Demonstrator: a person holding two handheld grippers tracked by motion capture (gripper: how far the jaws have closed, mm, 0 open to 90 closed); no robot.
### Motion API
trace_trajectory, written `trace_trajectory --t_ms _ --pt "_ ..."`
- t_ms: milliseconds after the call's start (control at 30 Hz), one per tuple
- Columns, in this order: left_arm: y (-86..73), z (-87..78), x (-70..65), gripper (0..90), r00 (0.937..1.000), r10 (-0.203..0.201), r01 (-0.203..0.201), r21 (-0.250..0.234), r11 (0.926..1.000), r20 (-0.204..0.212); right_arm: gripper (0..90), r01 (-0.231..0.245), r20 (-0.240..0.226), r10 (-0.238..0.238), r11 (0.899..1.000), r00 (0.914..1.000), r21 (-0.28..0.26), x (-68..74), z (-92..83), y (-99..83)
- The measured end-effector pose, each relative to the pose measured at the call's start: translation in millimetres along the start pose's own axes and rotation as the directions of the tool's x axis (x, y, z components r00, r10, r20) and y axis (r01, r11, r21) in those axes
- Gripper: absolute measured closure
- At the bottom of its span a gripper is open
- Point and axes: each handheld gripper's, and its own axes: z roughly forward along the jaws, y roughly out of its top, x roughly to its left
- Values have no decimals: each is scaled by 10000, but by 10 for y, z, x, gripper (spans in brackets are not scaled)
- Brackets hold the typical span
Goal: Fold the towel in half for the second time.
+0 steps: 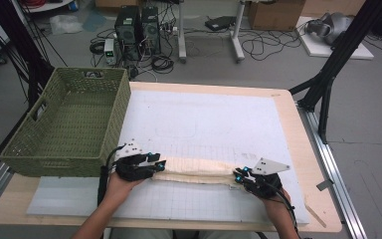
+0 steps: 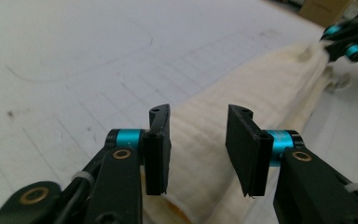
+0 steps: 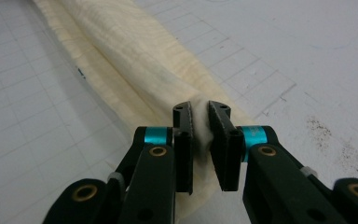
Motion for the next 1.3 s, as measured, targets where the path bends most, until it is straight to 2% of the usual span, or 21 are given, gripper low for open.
trace_trajectory --t_ms 100,167,233,300,333,367,467,567,600,667,733,800,900,967,1067,1133,1167,1233,1300 --pt "-53 44 2 631 10000 -73 75 372 9993 -63 742 -78 109 78 10000 9999 -24 -5 -43 -8" --pt "-51 44 -8 645 10000 38 -35 470 9989 -75 684 -295 309 298 9995 9991 -114 -31 -92 -9" --pt "-57 49 -25 657 9999 146 -141 716 9973 -72 618 -613 609 649 9963 9960 -595 -78 -165 7" --pt "-60 53 -46 665 9998 216 -212 825 9964 -40 542 -978 962 1090 9886 9894 -1148 -114 -245 59" --pt "-62 53 -50 670 9997 226 -222 879 9959 -37 527 -1133 1266 1311 9838 9832 -1386 -122 -280 109" --pt "-63 53 -51 671 9998 222 -219 899 9957 -23 506 -1169 1400 1378 9820 9805 -1483 -122 -292 155" --pt "-65 44 -47 676 9997 236 -237 948 9952 25 473 -987 1778 1262 9829 9759 -1557 -115 -234 306" --pt "-64 26 -55 675 9997 213 -224 962 9951 127 479 -923 1840 1168 9863 9760 -1366 -92 -73 440" --pt "-61 23 -62 675 9998 117 -133 884 9960 187 489 -893 1795 1105 9885 9775 -1224 -77 -1 468" --pt "-43 8 -81 674 9994 110 -134 737 9972 334 518 -744 1763 814 9962 9810 -460 -48 168 488" --pt "-14 -9 -105 671 9988 186 -210 527 9984 452 559 -701 1585 671 9975 9851 131 -18 309 454" --pt "22 -36 -116 649 9986 193 -201 170 9997 483 603 -665 1145 597 9962 9916 561 34 423 371" --pt "78 -87 -97 619 9990 22 -3 -431 9991 441 640 -374 523 328 9953 9981 895 114 456 261" --pt "117 -120 -70 616 9992 -192 223 -916 9955 342 659 -140 146 128 9959 9998 892 145 427 210" --pt "144 -123 -22 597 9988 -419 444 -1094 9930 248 674 274 -503 -226 9949 9985 974 171 364 174" --pt "139 -97 -6 596 9987 -470 490 -1085 9929 213 680 509 -746 -438 9940 9963 964 184 317 152" --pt "130 -61 0 598 9988 -458 469 -926 9946 146 680 521 -765 -445 9937 9961 997 190 301 143" --pt "102 16 -1 611 9991 -432 432 -382 9983 5 682 625 -820 -545 9932 9951 982 187 272 120" --pt "68 82 -22 633 9997 -226 225 216 9995 31 672 606 -891 -520 9935 9947 967 174 262 114"
